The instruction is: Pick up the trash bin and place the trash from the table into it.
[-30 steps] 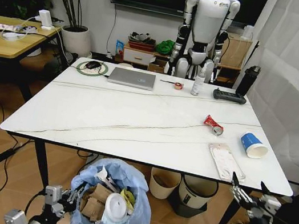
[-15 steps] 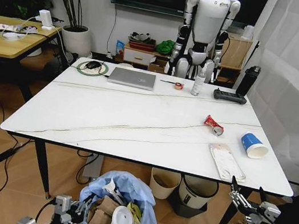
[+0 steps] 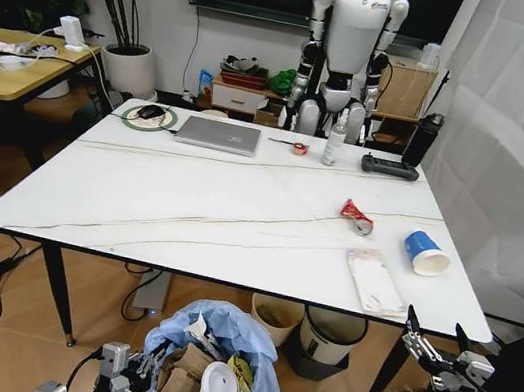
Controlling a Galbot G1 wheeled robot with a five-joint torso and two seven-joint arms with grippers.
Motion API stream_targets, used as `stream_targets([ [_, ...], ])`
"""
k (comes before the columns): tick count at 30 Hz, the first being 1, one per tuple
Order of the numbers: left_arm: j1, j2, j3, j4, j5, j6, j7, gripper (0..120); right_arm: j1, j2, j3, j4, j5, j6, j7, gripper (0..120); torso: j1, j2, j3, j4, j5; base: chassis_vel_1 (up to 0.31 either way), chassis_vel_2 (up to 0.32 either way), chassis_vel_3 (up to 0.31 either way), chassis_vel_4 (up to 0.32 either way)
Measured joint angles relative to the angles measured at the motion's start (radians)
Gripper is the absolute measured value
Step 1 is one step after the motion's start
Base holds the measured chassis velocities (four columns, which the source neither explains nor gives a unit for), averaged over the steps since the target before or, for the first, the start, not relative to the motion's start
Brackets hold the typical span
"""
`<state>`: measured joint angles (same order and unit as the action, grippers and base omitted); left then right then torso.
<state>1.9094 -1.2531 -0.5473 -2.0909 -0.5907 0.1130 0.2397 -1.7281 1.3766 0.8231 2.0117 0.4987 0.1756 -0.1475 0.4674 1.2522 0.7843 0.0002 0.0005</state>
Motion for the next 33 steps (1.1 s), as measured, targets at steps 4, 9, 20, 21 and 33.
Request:
stream_targets([
  [4, 0.000, -0.001, 0.011, 0.001, 0.009, -0.001, 0.001, 1, 0.002, 0.001, 0.000, -0.002, 0.000, 0.004, -0.004, 100, 0.000, 0.000, 0.000, -0.0002, -0.0004, -0.125, -0.124, 0.127, 0.124],
  [9, -0.001, -0.002, 0.014, 0.002, 0.010, -0.001, 0.001, 1, 0.004, 0.001, 0.001, -0.007, -0.002, 0.011, -0.013, 100, 0.000, 0.000, 0.000, -0.0001, -0.0005, -0.115, -0.108, 0.121, 0.123],
  [20, 0.003, -0.014, 0.004, 0.005, 0.015, -0.002, 0.002, 1, 0.027, -0.064, -0.112, 0.031, -0.241, 0.002, 0.111, 100, 0.000, 0.000, 0.000, -0.0001, -0.0008, -0.064, -0.053, 0.047, 0.052],
  [21, 0.004, -0.015, 0.001, 0.005, 0.016, -0.002, 0.002, 1, 0.030, -0.074, -0.124, 0.039, -0.241, -0.011, 0.127, 100, 0.000, 0.000, 0.000, -0.0001, -0.0002, 0.027, 0.051, -0.002, 0.000],
  [33, 0.028, -0.030, -0.046, -0.031, 0.017, -0.002, -0.002, 1, 0.137, -0.356, -0.222, 0.158, 0.003, -0.292, 0.041, 100, 0.000, 0.000, 0.000, 0.0000, -0.0002, 0.002, 0.004, 0.000, 0.000],
])
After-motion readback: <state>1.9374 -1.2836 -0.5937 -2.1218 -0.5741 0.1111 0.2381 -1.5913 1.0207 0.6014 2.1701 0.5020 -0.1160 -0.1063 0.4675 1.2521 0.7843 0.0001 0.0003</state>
